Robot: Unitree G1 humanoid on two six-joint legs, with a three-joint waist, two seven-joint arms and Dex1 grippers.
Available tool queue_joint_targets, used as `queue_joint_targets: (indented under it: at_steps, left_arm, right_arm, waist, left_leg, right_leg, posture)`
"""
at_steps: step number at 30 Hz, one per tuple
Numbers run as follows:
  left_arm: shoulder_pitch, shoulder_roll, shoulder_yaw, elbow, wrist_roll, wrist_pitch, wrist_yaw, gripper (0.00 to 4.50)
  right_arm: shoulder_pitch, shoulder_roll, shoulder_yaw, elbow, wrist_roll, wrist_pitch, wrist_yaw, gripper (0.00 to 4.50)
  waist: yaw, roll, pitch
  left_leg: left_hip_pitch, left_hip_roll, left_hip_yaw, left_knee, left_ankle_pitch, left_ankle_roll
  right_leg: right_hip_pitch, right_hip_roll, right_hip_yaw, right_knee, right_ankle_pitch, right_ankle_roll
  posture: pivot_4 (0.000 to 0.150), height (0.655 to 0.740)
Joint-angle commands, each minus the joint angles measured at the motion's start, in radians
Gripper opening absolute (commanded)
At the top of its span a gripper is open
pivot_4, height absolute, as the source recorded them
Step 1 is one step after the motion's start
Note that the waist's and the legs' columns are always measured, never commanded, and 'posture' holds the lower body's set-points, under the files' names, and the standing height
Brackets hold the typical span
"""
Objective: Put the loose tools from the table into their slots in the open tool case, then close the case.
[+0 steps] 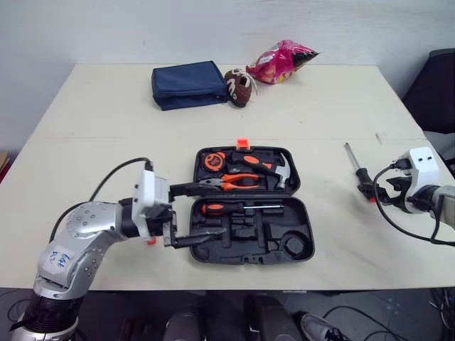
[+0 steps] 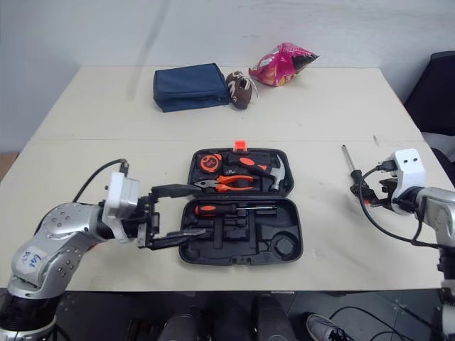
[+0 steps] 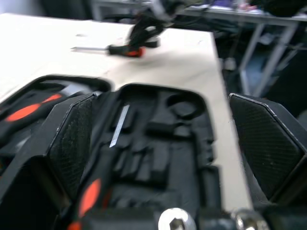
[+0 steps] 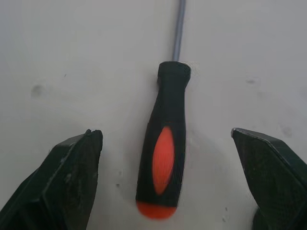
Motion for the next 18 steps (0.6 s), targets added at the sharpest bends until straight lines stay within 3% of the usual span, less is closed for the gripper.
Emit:
queue_joint_targets:
  at_steps: [1, 4, 8, 10, 12, 18]
  left_arm:
    - [-0.018, -0.003, 0.025, -0.035, -0.034, 0.013, 0.03, 4.46]
    - [-0.019, 0.01, 0.034, -0.039, -0.038, 0.019, 0.028, 4.46]
    - [-0.015, 0.044, 0.061, -0.041, -0.038, 0.012, 0.009, 4.5]
    - [-0.013, 0.051, 0.073, -0.038, -0.04, 0.006, 0.006, 4.5]
    - [-0.015, 0.052, 0.076, -0.031, -0.034, 0.001, -0.001, 4.5]
    - [-0.041, 0.057, 0.082, 0.0, -0.02, -0.018, -0.016, 4.5]
  right_arm:
    - [-0.053, 0.015, 0.043, 0.112, -0.074, -0.039, 0.054, 4.5]
    - [-0.076, 0.026, 0.061, 0.163, -0.118, -0.071, 0.078, 4.5]
    - [-0.098, 0.021, 0.028, 0.19, -0.136, -0.078, 0.059, 2.89]
    - [-0.094, 0.013, -0.003, 0.172, -0.122, -0.059, 0.058, 1.78]
    - [-0.085, 0.009, -0.036, 0.146, -0.103, -0.035, 0.059, 0.98]
    - [-0.047, 0.014, -0.093, -0.032, -0.062, -0.07, 0.119, 1.01]
  waist:
    - [0.002, 0.0, 0.0]
    - [0.001, -0.001, 0.0]
    - [0.001, -0.001, -0.001]
    - [0.004, -0.001, -0.001]
    - [0.008, -0.001, -0.001]
    - [0.002, 0.001, 0.001]
  left_leg:
    - [0.0, 0.0, 0.0, 0.0, 0.0, 0.0]
    - [0.001, 0.001, 0.0, 0.001, 0.0, 0.0]
    - [0.001, 0.001, 0.0, 0.001, 0.0, 0.0]
    - [0.001, 0.001, 0.0, 0.001, 0.0, 0.0]
    - [0.0, 0.0, -0.001, 0.001, 0.0, 0.0]
    - [-0.001, 0.0, -0.001, 0.0, 0.0, 0.0]
  right_leg:
    - [0.0, 0.0, 0.0, 0.0, 0.0, 0.0]
    - [0.001, 0.0, 0.0, 0.0, 0.0, 0.0]
    - [0.001, 0.0, 0.0, 0.0, 0.0, 0.0]
    - [0.001, 0.0, 0.0, 0.0, 0.0, 0.0]
    - [0.001, -0.001, 0.0, 0.0, 0.0, 0.0]
    - [0.0, 0.0, 0.0, 0.0, 0.0, 0.0]
  posture:
    - [0.15, 0.74]
    - [0.15, 0.74]
    - [0.15, 0.74]
    - [0.15, 0.74]
    - [0.15, 0.74]
    - [0.15, 0.74]
